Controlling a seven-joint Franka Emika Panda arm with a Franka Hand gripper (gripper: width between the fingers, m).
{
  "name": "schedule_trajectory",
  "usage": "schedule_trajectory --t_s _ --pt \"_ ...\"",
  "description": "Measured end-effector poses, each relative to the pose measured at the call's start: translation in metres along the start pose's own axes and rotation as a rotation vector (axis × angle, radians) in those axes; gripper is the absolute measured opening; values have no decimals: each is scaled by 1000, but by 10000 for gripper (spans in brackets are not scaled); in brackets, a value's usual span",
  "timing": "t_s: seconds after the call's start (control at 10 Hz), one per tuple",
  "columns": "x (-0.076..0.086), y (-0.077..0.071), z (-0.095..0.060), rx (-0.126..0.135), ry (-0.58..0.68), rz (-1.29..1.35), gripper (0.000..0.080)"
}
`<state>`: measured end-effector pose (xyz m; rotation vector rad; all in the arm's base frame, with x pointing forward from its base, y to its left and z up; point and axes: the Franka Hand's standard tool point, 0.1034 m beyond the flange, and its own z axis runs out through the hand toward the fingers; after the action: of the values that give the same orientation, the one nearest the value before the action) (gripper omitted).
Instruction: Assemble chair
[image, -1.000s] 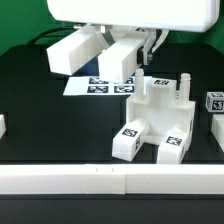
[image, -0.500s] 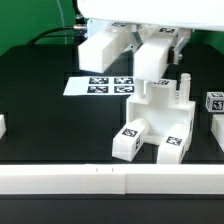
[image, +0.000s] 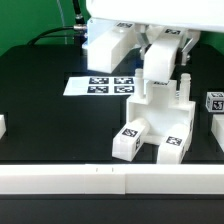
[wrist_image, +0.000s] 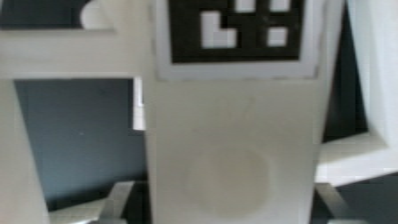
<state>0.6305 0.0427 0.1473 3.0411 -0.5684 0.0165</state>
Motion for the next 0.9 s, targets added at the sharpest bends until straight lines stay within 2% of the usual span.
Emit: schedule_trajectory --t_s 0.1,0.3,0.7,0.8,0.9 --pt "-14 -12 1 19 39 14 289" --pt "-24 -24 7 52 109 32 289" --pt "-24 -21 10 45 99 30 289" --pt "-23 -20 10 49 101 36 289" --pt "-22 -16 12 73 111 78 289"
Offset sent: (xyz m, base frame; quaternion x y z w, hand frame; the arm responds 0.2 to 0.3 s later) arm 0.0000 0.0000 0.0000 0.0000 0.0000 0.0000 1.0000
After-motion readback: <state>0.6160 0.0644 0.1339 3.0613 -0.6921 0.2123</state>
